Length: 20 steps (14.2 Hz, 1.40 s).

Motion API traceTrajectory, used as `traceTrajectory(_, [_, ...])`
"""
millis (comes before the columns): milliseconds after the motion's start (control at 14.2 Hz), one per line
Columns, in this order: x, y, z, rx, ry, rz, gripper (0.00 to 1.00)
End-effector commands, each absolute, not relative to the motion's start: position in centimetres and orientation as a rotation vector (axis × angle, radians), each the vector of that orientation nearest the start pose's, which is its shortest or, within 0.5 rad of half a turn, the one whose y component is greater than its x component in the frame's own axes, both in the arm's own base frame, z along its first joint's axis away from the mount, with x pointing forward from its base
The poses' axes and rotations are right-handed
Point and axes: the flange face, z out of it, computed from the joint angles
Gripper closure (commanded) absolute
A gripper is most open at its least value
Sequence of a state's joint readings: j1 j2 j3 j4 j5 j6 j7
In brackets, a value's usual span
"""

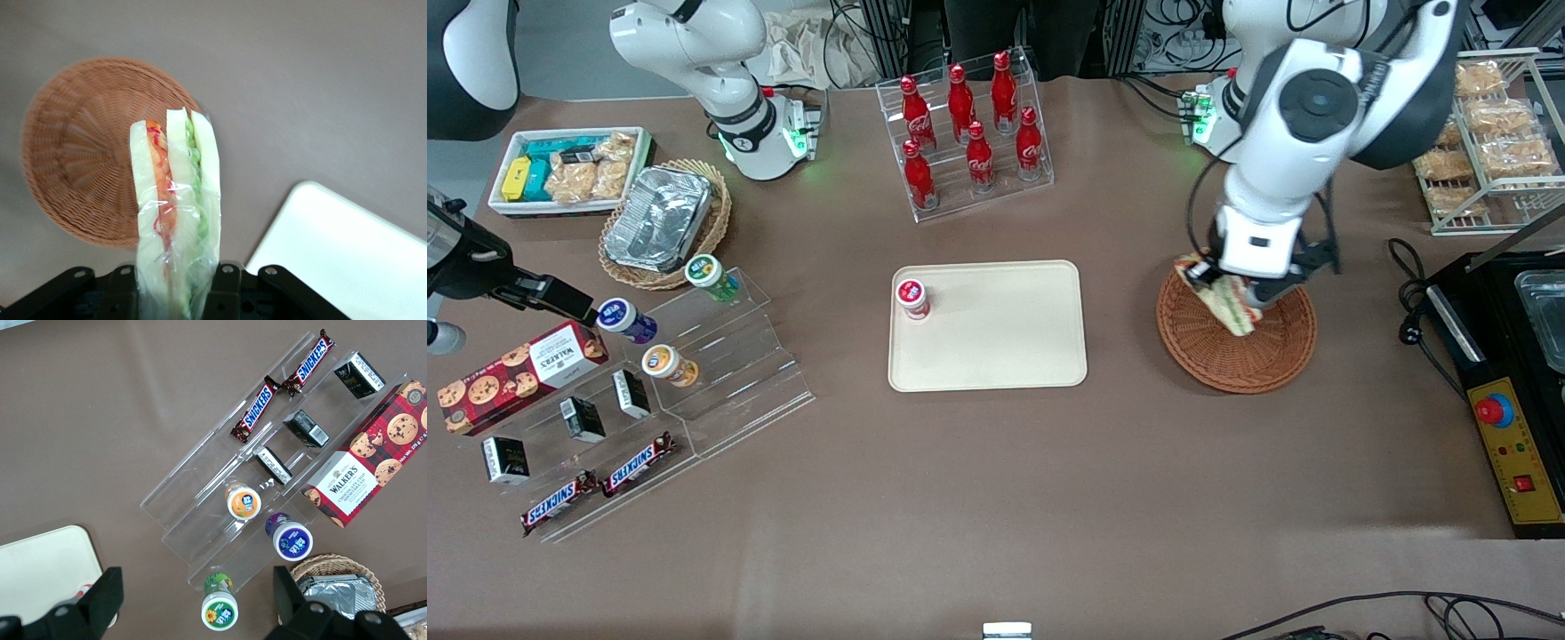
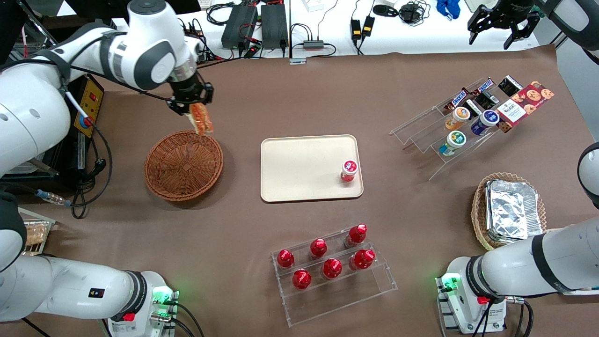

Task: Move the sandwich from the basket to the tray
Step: 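Lift the sandwich out of the basket and carry it toward the cream tray, then lower the sandwich onto the tray beside the red-capped bottle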

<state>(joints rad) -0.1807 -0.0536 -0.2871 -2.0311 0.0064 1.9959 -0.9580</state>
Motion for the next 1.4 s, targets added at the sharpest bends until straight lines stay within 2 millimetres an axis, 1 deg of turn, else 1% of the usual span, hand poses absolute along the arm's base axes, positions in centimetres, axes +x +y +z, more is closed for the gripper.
traceTrajectory(0, [47.5, -29.1, 46.5, -3.141, -0.577, -0.062, 1.0])
traceTrajectory(70, [46.9, -30.9, 45.9, -3.166, -0.486, -0.079, 1.0])
traceTrajectory(211, [45.5, -34.5, 44.5, -3.195, -0.239, -0.122, 1.0])
traceTrajectory(281, [44.9, -36.0, 43.8, -3.197, -0.164, -0.141, 1.0])
traceTrajectory(421, [44.1, -38.1, 42.0, -3.201, -0.071, -0.144, 1.0])
traceTrajectory(491, [43.4, -39.3, 41.1, -3.205, -0.031, -0.13, 1.0])
traceTrajectory(561, [43.0, -40.2, 39.9, -3.211, -0.007, -0.112, 1.0])
traceTrajectory(772, [43.1, -41.5, 34.8, -3.238, 0.018, -0.054, 1.0])
traceTrajectory(842, [43.1, -41.6, 33.0, -3.244, 0.025, -0.037, 1.0])
traceTrajectory(912, [42.8, -41.7, 31.2, -3.248, 0.071, -0.036, 1.0])
traceTrajectory(982, [42.4, -41.6, 29.0, -3.236, 0.134, -0.051, 1.0])
traceTrajectory(1123, [41.4, -41.3, 25.3, -3.249, 0.167, -0.062, 1.0])
traceTrajectory(1263, [41.0, -41.4, 23.2, -3.272, 0.161, -0.052, 1.0])
traceTrajectory(1333, [40.2, -42.1, 22.6, -3.263, 0.183, -0.04, 1.0])
